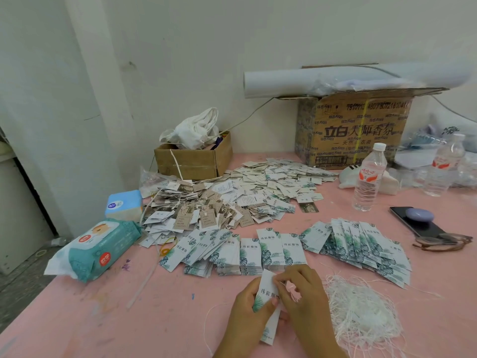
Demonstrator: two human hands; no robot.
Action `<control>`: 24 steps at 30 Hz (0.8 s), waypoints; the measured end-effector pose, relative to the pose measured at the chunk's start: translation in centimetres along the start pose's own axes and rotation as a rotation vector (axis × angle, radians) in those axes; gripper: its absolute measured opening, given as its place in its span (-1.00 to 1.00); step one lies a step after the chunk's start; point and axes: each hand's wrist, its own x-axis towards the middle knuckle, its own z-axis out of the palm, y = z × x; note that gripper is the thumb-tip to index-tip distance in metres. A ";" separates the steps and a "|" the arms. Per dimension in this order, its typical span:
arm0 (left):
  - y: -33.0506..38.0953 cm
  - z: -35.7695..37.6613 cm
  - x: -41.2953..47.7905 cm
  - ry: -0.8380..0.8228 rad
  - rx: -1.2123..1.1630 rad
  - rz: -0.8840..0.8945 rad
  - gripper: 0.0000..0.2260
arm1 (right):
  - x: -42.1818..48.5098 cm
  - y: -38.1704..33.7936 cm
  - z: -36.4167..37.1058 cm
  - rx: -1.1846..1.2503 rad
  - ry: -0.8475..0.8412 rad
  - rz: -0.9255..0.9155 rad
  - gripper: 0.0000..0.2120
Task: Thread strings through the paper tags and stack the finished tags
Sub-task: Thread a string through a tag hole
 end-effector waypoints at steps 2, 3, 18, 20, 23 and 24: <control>0.0 0.0 0.0 0.002 -0.022 -0.017 -0.74 | 0.0 0.0 0.0 0.000 0.003 0.005 -0.73; 0.0 0.0 0.0 0.007 -0.033 -0.026 -0.74 | 0.0 0.0 0.0 -0.006 0.000 0.003 -0.74; 0.0 0.3 -0.1 0.016 0.024 -0.024 -0.73 | 0.2 0.4 -0.2 -0.046 -0.021 -0.034 -0.71; 0.1 0.3 -0.1 0.013 0.008 -0.035 -0.76 | 0.2 0.3 -0.3 -0.038 -0.033 -0.025 -0.72; 0.5 0.2 -0.2 -0.002 -0.075 -0.065 -0.81 | 0.2 0.0 -0.2 -0.035 -0.055 -0.042 -0.73; 0.6 0.2 -0.2 -0.002 -0.106 -0.079 -0.81 | 0.2 0.0 -0.3 -0.035 -0.060 -0.045 -0.74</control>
